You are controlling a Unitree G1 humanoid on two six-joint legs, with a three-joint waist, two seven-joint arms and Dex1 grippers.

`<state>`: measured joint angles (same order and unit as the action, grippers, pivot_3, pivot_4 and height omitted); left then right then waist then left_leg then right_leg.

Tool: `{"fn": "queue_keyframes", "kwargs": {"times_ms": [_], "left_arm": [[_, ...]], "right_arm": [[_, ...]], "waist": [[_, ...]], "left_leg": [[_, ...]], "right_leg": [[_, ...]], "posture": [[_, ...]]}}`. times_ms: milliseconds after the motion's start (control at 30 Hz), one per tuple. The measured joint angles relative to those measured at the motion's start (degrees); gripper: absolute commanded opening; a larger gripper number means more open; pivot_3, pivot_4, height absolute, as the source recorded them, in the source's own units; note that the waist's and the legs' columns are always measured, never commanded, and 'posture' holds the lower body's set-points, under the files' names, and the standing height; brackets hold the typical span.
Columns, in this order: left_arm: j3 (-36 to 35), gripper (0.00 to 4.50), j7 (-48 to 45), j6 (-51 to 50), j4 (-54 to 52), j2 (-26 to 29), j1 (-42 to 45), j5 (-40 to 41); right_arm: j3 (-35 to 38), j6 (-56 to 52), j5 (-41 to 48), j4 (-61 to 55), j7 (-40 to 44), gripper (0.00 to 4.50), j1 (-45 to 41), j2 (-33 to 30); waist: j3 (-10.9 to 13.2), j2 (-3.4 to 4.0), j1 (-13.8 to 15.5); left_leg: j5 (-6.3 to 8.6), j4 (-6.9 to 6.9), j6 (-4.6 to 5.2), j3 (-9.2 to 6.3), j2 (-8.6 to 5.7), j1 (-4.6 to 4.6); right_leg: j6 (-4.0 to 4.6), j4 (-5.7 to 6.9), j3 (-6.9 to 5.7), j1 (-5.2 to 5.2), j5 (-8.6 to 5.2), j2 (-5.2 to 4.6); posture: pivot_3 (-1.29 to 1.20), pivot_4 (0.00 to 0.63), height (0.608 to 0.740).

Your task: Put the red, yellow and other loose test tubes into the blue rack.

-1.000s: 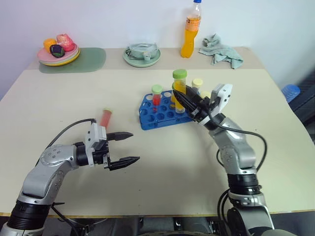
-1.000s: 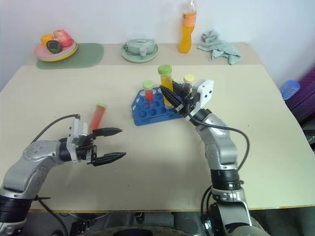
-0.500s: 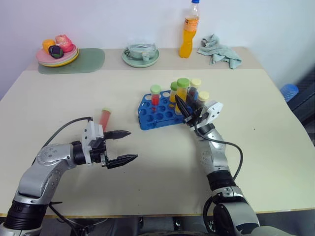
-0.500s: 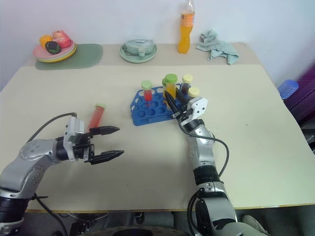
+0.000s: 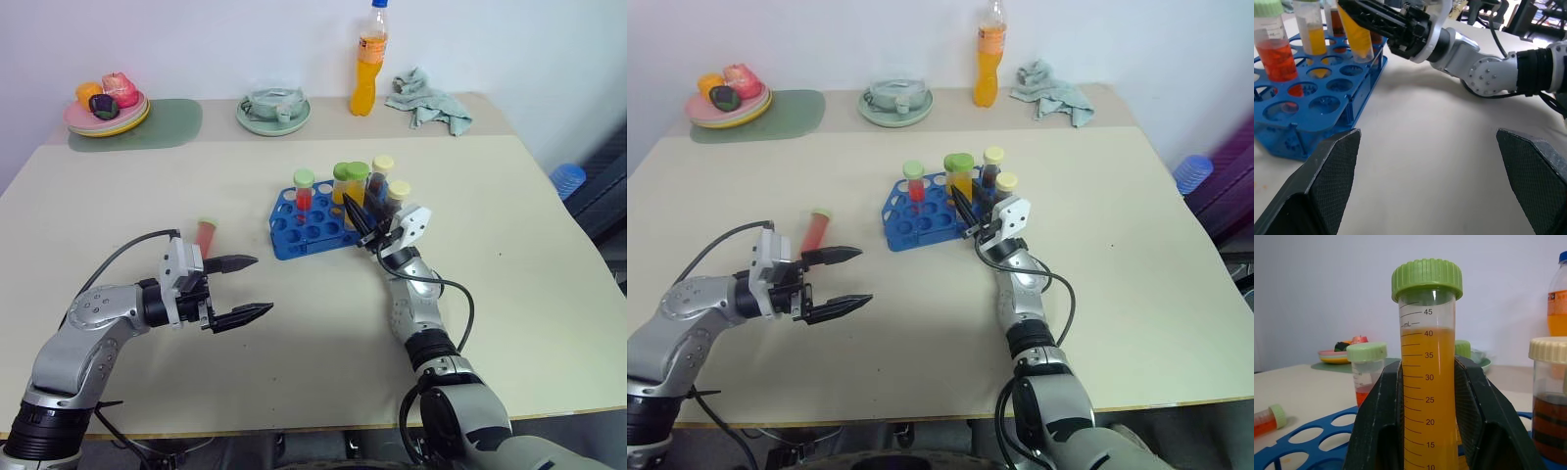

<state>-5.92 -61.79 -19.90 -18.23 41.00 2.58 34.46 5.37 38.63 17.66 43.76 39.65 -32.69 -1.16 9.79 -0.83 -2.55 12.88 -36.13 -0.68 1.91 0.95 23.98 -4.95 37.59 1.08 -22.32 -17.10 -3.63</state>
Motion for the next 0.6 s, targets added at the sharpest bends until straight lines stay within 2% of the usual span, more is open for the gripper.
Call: {"fn": "queue_keyframes", "kwargs": {"times_ms": [600], "left_arm": [[-0.61, 4.5, 0.82, -1.04, -1.08, 0.01, -1.42, 0.05]], "right_arm": [[0.72, 4.34, -1.58, 9.08, -0.12, 0.79, -3.79, 1.45]], "waist": [[-0.13, -0.17, -0.64]], "left_leg": [[0.07, 0.26, -0.26, -0.01, 0.0, -0.5]], "right_leg": [[0.17, -0.04, 0.02, 0.38, -0.03, -0.05]], "posture": [[0.0, 0.15, 0.74]]}}
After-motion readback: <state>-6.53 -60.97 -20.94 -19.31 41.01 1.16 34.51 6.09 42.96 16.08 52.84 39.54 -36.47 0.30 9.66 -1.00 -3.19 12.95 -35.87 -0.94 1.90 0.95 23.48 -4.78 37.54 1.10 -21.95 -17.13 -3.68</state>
